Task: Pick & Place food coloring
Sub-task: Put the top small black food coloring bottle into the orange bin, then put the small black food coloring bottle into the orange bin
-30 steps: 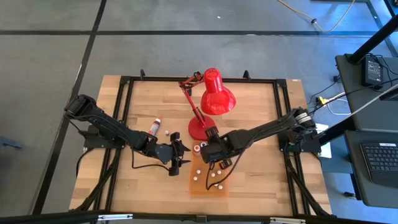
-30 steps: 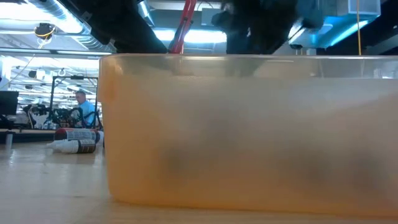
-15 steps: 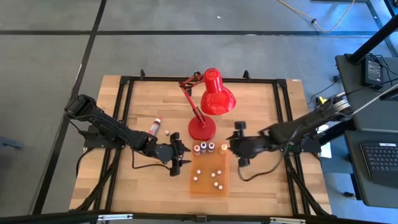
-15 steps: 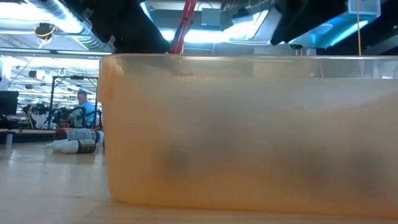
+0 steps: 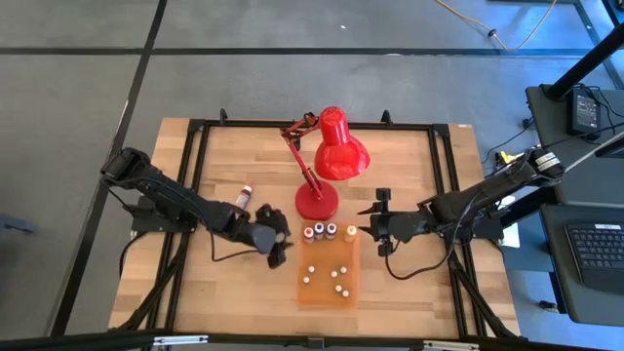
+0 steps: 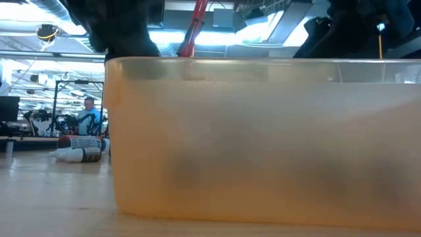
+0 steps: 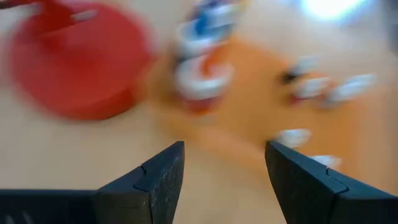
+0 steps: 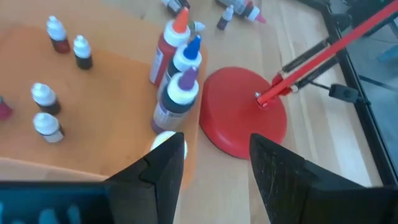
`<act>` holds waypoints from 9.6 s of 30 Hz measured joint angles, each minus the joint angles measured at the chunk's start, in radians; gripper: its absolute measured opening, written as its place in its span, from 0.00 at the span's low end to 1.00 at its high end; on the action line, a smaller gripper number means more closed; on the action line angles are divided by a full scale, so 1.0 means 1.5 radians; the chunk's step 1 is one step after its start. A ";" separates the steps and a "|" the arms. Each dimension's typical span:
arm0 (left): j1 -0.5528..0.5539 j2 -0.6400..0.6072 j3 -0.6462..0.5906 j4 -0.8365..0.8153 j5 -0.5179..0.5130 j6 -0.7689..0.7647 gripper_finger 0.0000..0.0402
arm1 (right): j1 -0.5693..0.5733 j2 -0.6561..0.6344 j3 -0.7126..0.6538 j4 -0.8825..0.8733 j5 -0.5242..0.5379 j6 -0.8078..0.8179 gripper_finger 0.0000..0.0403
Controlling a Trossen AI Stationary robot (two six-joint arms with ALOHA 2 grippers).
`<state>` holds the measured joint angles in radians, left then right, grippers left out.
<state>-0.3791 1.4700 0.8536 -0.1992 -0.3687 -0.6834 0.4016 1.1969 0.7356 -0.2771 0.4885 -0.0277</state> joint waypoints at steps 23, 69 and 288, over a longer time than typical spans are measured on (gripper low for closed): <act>0.213 0.003 0.057 -0.382 0.030 -0.197 0.53 | -0.009 0.001 -0.026 0.028 -0.001 -0.002 0.46; 0.241 0.109 0.057 -0.403 0.099 -0.193 0.24 | -0.009 0.001 -0.026 0.027 -0.002 -0.005 0.46; -0.291 0.225 -0.130 0.013 -0.398 -0.432 0.54 | -0.009 0.001 -0.025 -0.003 -0.011 0.013 0.46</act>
<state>-0.8154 1.8076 0.6586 -0.1790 -0.9661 -1.3319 0.3885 1.1982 0.6975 -0.2810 0.4714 -0.0086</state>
